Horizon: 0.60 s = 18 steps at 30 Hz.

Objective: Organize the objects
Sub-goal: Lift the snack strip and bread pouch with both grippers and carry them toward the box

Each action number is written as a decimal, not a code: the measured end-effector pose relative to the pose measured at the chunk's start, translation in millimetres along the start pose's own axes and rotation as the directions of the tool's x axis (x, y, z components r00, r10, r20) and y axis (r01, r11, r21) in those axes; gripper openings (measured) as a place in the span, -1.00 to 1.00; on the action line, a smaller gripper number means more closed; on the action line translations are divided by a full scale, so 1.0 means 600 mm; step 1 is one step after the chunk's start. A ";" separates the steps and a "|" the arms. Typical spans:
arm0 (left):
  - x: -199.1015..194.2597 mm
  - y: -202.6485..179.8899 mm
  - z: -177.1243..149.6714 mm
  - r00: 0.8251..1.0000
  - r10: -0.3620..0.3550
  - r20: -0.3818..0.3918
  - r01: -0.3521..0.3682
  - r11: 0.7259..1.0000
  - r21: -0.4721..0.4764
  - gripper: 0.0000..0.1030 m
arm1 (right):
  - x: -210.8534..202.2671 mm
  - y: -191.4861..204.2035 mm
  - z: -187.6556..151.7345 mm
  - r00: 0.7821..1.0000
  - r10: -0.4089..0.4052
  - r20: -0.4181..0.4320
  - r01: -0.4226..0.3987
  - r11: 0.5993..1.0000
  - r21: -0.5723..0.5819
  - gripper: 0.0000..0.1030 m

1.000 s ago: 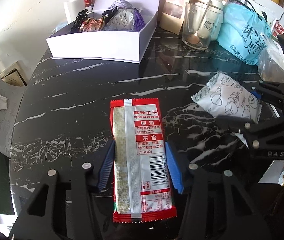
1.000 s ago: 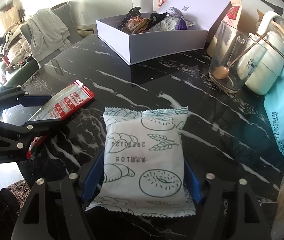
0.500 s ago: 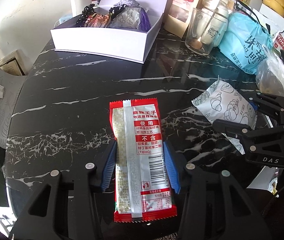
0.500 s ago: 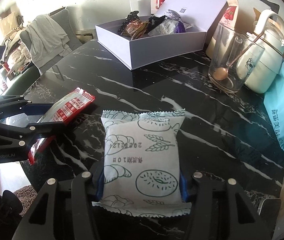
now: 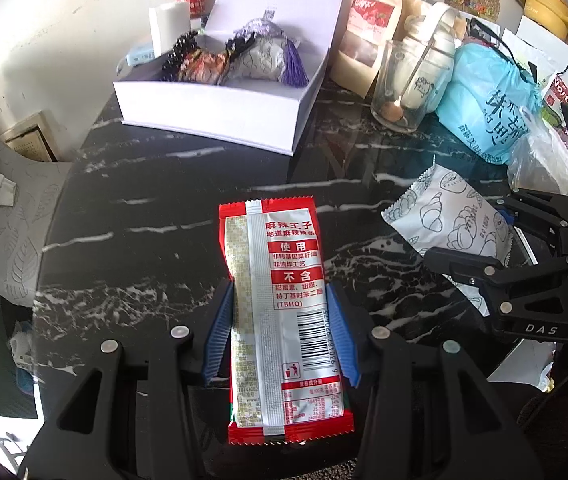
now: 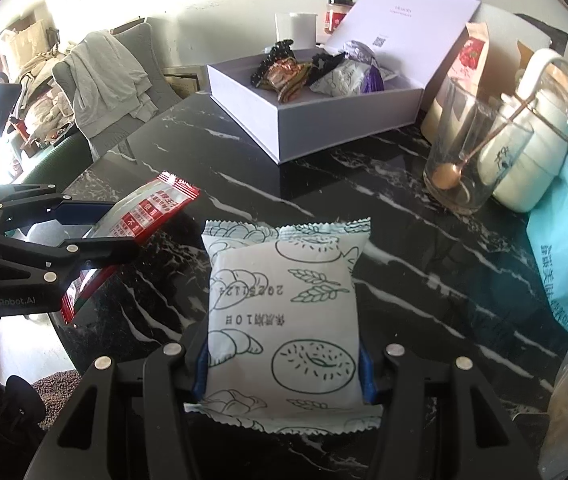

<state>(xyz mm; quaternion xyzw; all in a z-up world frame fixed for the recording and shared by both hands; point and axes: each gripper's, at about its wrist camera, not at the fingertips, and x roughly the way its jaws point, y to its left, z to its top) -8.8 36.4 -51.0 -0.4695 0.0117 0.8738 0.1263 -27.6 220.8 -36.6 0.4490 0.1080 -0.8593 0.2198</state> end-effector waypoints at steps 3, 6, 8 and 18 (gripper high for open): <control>-0.017 0.002 0.008 1.000 0.009 0.023 -0.009 1.000 0.006 -0.14 | -0.007 0.002 0.008 1.000 -0.003 0.008 0.003 1.000 -0.012 0.07; -0.033 0.000 0.019 0.999 0.019 0.044 -0.020 1.000 0.015 -0.14 | -0.018 0.005 0.018 1.000 0.002 0.023 -0.001 1.000 -0.026 0.07; -0.043 -0.001 0.026 0.998 0.025 0.058 -0.026 0.999 0.020 -0.14 | -0.026 0.007 0.027 0.999 0.002 0.038 -0.001 0.999 -0.038 0.07; -0.100 -0.009 0.073 0.989 0.039 0.142 -0.046 0.998 0.047 -0.14 | -0.070 0.016 0.070 0.994 0.005 0.108 0.005 0.995 -0.095 0.07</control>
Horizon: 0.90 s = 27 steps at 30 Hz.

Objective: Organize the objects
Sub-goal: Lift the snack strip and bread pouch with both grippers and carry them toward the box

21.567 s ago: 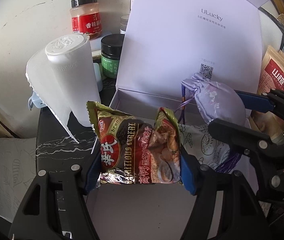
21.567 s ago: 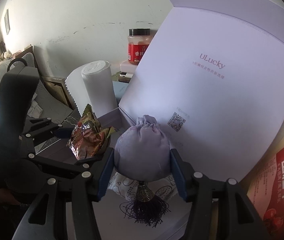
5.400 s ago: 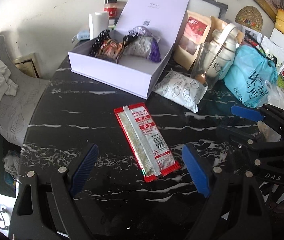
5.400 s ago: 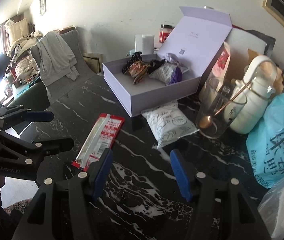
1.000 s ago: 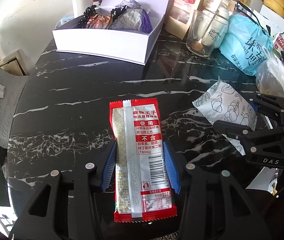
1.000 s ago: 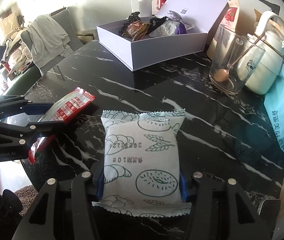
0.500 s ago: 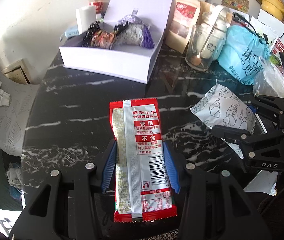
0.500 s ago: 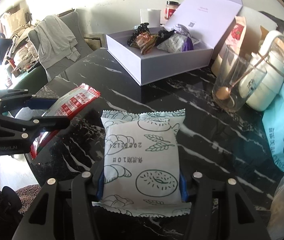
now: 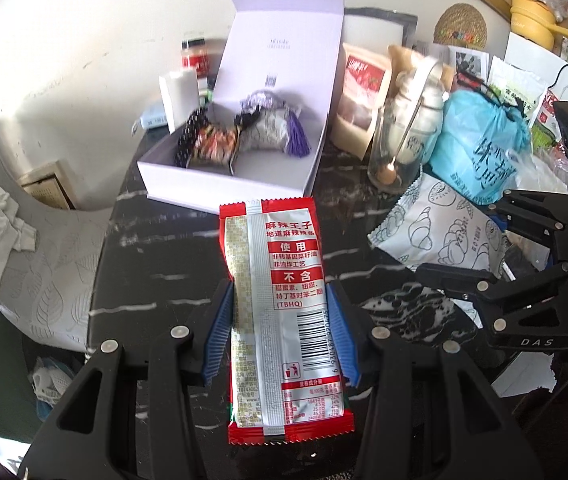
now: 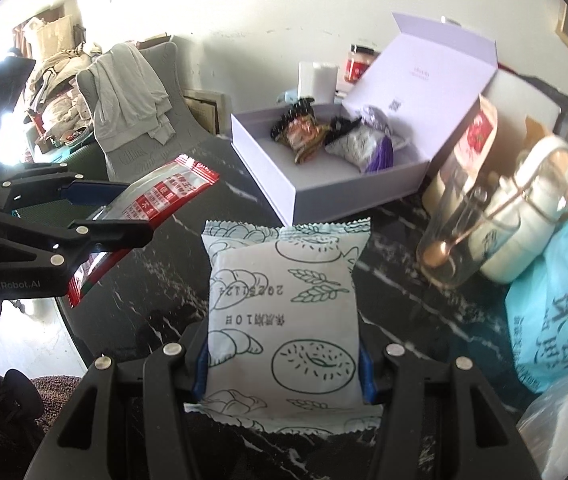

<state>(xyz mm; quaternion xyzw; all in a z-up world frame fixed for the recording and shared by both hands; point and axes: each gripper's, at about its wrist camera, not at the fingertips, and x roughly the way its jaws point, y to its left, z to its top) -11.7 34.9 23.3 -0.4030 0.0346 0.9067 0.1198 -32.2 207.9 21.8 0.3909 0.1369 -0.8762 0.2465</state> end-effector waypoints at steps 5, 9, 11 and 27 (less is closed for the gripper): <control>-0.019 -0.001 0.031 1.000 0.005 0.031 -0.005 1.000 0.014 -0.14 | -0.016 0.000 0.024 1.000 0.002 0.027 -0.001 1.000 -0.014 0.07; -0.029 0.002 0.057 0.999 0.006 0.051 -0.007 1.000 0.026 -0.14 | -0.023 -0.001 0.045 0.999 0.002 0.050 -0.001 0.999 -0.033 0.07; -0.031 0.003 0.071 0.998 0.008 0.062 -0.010 0.999 0.035 -0.14 | -0.028 -0.003 0.057 0.998 0.002 0.061 0.001 0.999 -0.041 0.07; 0.027 0.035 0.186 0.997 -0.008 0.082 0.003 0.998 0.066 -0.14 | 0.009 -0.046 0.155 0.995 0.003 0.095 0.004 0.997 -0.072 0.07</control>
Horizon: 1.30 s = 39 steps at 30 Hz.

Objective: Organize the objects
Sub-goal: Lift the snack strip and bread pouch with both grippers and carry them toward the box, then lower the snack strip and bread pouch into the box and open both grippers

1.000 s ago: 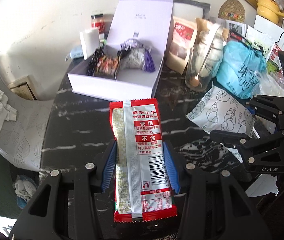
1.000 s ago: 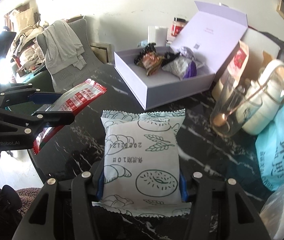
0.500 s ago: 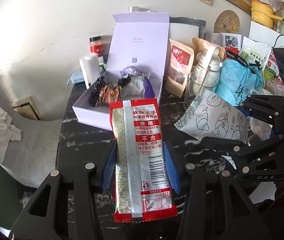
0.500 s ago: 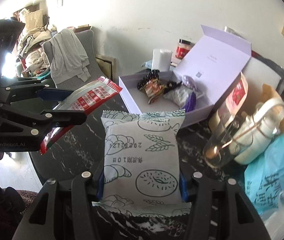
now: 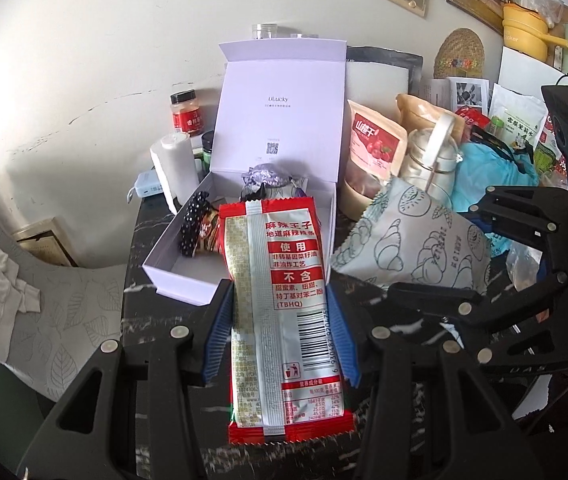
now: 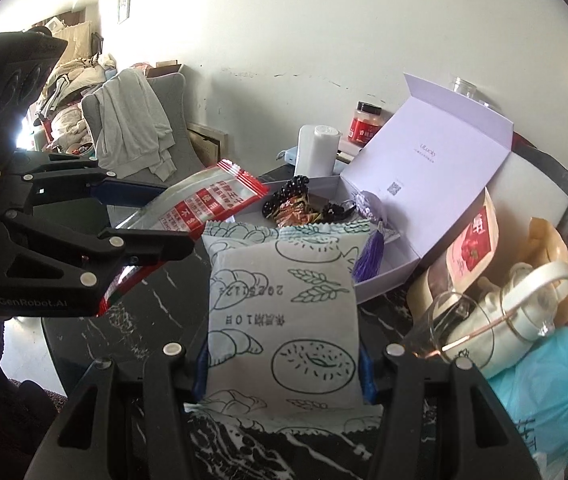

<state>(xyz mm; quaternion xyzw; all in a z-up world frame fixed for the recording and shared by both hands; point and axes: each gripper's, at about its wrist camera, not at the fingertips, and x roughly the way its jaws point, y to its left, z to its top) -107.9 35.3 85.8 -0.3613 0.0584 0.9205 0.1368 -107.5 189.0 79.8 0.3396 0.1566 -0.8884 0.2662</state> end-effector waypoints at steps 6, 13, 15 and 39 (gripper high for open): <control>0.057 0.023 0.036 1.000 -0.005 -0.016 0.005 1.000 0.011 -0.14 | 0.042 -0.021 0.030 1.000 0.006 -0.008 -0.006 1.000 0.004 0.07; 0.118 0.053 0.070 1.000 -0.002 -0.029 0.003 1.000 0.022 -0.14 | 0.097 -0.044 0.064 1.000 0.015 -0.014 -0.015 1.000 -0.002 0.07; 0.136 0.060 0.080 1.000 -0.004 -0.031 0.005 1.000 0.025 -0.14 | 0.111 -0.051 0.074 1.000 0.018 -0.011 -0.018 1.000 -0.004 0.07; 0.278 0.151 0.187 1.000 0.008 0.018 -0.009 0.997 0.074 -0.14 | 0.244 -0.122 0.174 1.000 -0.003 -0.008 0.004 0.998 0.064 0.07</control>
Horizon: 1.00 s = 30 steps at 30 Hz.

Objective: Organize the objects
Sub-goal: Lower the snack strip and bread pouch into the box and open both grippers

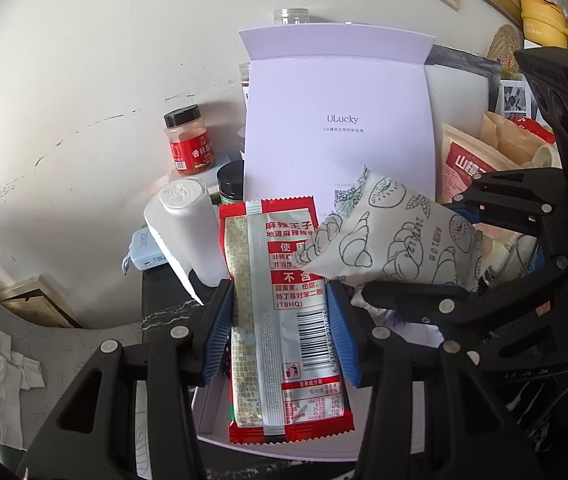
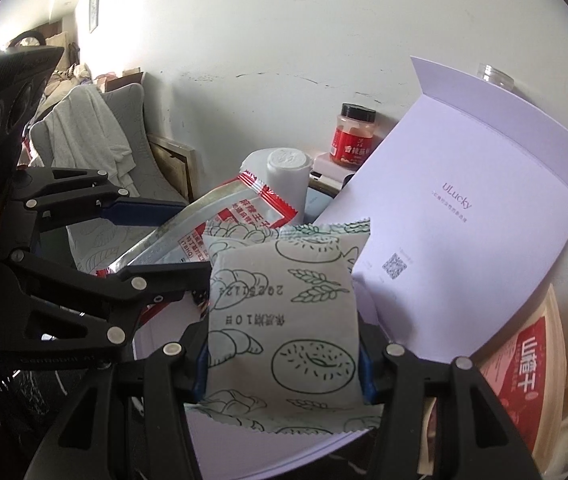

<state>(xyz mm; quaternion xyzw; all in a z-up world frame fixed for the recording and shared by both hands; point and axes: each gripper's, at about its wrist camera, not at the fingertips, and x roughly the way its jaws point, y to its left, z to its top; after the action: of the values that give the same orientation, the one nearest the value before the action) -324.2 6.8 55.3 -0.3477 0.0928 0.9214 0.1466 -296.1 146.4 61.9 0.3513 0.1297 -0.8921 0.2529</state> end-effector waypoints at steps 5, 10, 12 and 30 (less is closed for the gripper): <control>0.040 0.020 0.008 1.000 -0.018 -0.015 0.018 1.000 -0.024 -0.14 | 0.037 -0.024 0.009 1.000 -0.007 -0.027 0.008 0.998 0.058 0.07; 0.081 0.039 0.006 0.998 -0.049 -0.045 0.046 0.997 -0.056 -0.14 | 0.067 -0.035 0.012 0.999 -0.014 -0.048 0.018 0.997 0.074 0.07; 0.092 0.041 0.002 0.998 -0.040 -0.052 0.038 0.998 -0.051 -0.14 | 0.082 -0.037 0.012 0.998 -0.008 -0.064 0.013 0.997 0.076 0.07; 0.160 0.043 -0.042 0.978 -0.082 -0.189 0.071 0.995 -0.065 -0.14 | 0.152 -0.043 -0.024 0.974 0.044 -0.223 -0.011 0.989 0.147 0.10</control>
<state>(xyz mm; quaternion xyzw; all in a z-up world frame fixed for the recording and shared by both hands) -385.7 -4.4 -25.9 -0.4423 0.0662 0.8796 0.1622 -358.9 140.9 -10.0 0.4693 0.0876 -0.8500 0.2226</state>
